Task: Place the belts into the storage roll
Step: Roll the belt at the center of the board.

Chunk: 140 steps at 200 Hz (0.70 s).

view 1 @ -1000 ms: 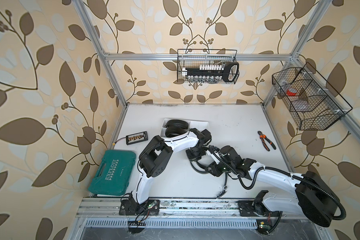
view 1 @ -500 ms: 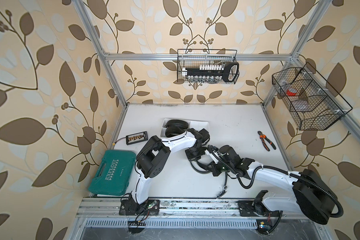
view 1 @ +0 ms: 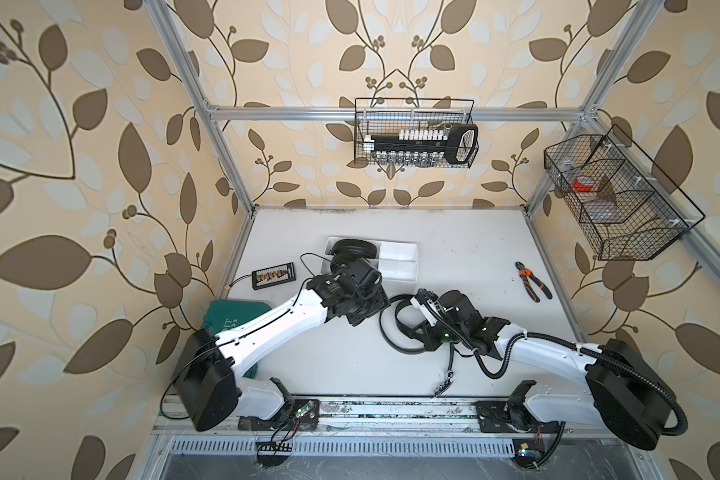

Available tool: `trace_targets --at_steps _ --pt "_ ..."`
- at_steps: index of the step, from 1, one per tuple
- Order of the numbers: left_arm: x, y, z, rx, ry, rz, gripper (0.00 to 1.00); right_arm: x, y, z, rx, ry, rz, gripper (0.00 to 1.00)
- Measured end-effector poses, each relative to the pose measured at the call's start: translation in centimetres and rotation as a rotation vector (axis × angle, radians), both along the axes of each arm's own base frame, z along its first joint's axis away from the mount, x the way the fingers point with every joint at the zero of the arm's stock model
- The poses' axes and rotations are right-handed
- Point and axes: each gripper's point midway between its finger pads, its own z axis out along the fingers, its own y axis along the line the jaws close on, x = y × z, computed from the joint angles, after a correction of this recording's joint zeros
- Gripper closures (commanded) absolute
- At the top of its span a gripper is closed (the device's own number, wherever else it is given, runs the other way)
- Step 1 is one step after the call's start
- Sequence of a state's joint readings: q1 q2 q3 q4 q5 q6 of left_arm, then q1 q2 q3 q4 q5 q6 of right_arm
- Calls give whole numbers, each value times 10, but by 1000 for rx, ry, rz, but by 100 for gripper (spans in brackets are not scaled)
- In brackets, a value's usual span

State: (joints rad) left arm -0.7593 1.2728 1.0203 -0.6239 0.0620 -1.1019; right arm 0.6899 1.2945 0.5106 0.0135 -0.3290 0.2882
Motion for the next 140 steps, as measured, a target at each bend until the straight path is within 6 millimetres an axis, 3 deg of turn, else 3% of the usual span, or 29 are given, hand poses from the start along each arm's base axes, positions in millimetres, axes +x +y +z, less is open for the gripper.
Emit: trace_targets --at_steps 30,45,89,140 --pt "-24 24 0 -26 -93 -29 1 4 1 -13 -39 36 -6 100" --pt "-41 20 -11 11 -116 -113 1 13 4 -14 -52 47 -17 100" --pt "-112 -53 -39 163 -213 -532 2 37 -4 -14 -66 57 -79 100" --pt "-156 -133 -44 231 -396 -764 10 44 -22 -21 -87 94 -140 100"
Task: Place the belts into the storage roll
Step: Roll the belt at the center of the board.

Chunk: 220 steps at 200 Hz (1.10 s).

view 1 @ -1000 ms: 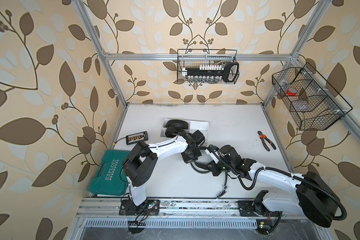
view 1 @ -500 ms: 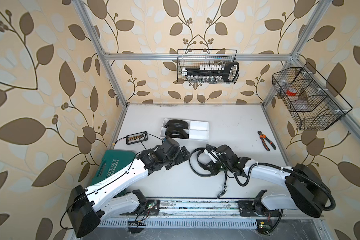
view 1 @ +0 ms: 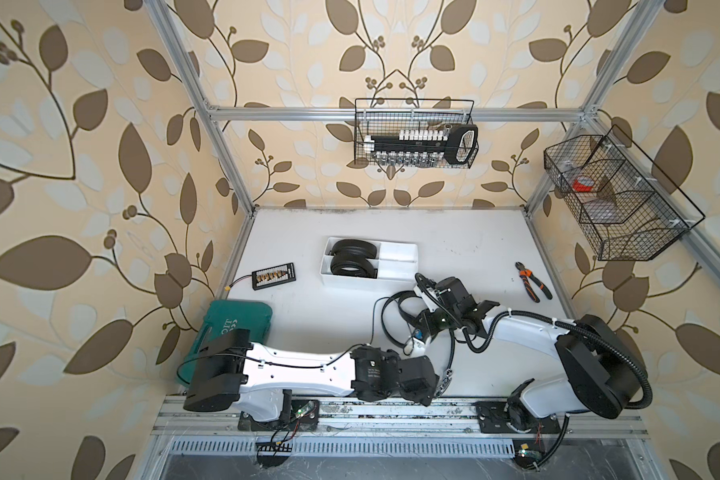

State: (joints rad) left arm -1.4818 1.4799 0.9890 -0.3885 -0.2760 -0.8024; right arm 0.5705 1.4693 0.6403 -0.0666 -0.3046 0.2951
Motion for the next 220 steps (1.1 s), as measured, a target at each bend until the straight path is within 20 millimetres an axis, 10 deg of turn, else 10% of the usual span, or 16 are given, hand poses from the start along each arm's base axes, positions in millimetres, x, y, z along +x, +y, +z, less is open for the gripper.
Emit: trace_targets --at_steps 34,100,220 --pt "-1 -49 -11 48 -81 -26 20 -2 -3 -9 -17 33 -6 100" --pt "28 -79 -33 168 -236 42 32 2 -14 -13 -5 75 -51 100" --pt "29 -62 -82 266 -243 38 95 9 -22 -11 16 90 -91 100"
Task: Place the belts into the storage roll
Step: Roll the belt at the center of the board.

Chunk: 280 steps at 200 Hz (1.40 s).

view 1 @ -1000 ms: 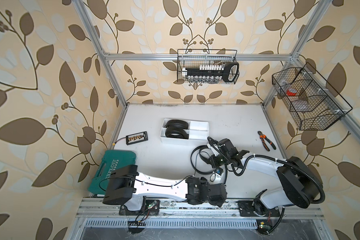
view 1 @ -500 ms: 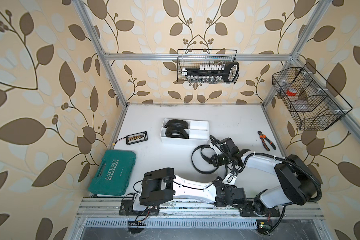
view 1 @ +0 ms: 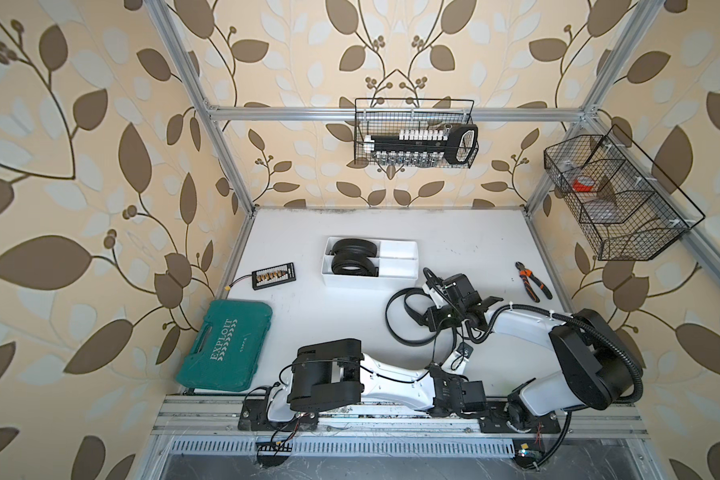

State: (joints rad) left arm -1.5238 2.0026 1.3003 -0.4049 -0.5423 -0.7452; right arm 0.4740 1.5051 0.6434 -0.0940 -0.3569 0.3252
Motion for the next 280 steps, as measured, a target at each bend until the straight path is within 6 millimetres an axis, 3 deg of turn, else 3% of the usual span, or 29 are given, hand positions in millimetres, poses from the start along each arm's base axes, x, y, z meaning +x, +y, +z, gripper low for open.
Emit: trace_targets --at_steps 35,79,119,138,174,194,225,280 --pt "1 39 -1 10 1 64 99 0 -2 -3 -3 12 -10 100" --pt "1 113 -2 35 13 191 100 1 -2 -4 -1 17 -17 100" --pt "5 164 -1 60 15 347 98 1 -3 -2 -7 13 -21 100" --pt "15 192 -2 49 33 455 98 -2 -3 0 -15 9 -19 100" --pt "49 264 -1 12 97 732 96 -17 8 7 -38 -11 30 100" --pt "64 290 -1 -5 131 840 97 -30 17 10 -43 -20 58 100" --pt "85 295 -1 -3 175 891 99 -56 27 8 -52 -27 112 100" --pt "134 244 1 -24 247 821 100 -119 56 5 -42 -62 286 100"
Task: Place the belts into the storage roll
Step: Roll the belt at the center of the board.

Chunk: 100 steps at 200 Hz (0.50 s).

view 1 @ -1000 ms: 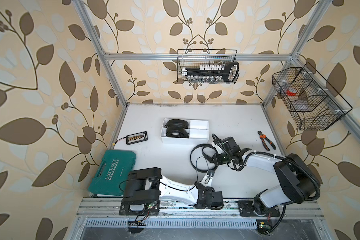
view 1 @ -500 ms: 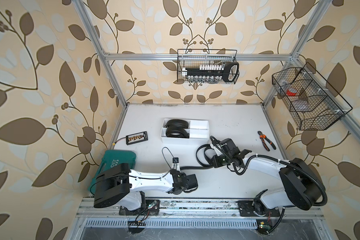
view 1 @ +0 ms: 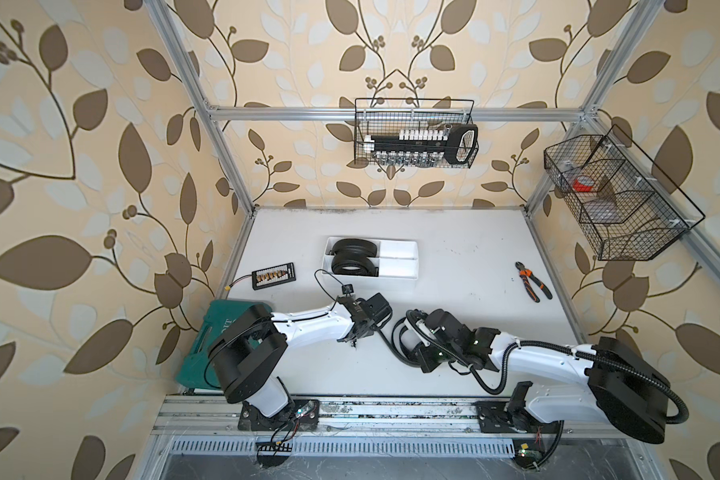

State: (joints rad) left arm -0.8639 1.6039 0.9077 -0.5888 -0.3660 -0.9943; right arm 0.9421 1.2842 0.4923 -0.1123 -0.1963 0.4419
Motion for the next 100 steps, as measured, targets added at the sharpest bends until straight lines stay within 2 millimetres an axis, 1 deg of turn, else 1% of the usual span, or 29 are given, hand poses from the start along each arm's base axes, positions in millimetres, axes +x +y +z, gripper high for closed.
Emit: trace_targets --at_steps 26,58,79,100 --pt "17 -30 -1 -41 6 -65 100 -26 11 -4 -11 -5 70 100" --pt "31 -67 1 -90 16 -176 100 -42 19 -4 -19 -28 116 100" --pt "36 -97 3 -125 23 -267 100 -51 25 -2 -10 -44 147 100" --pt "34 -130 4 -161 35 -375 100 -61 30 -3 -9 -64 183 100"
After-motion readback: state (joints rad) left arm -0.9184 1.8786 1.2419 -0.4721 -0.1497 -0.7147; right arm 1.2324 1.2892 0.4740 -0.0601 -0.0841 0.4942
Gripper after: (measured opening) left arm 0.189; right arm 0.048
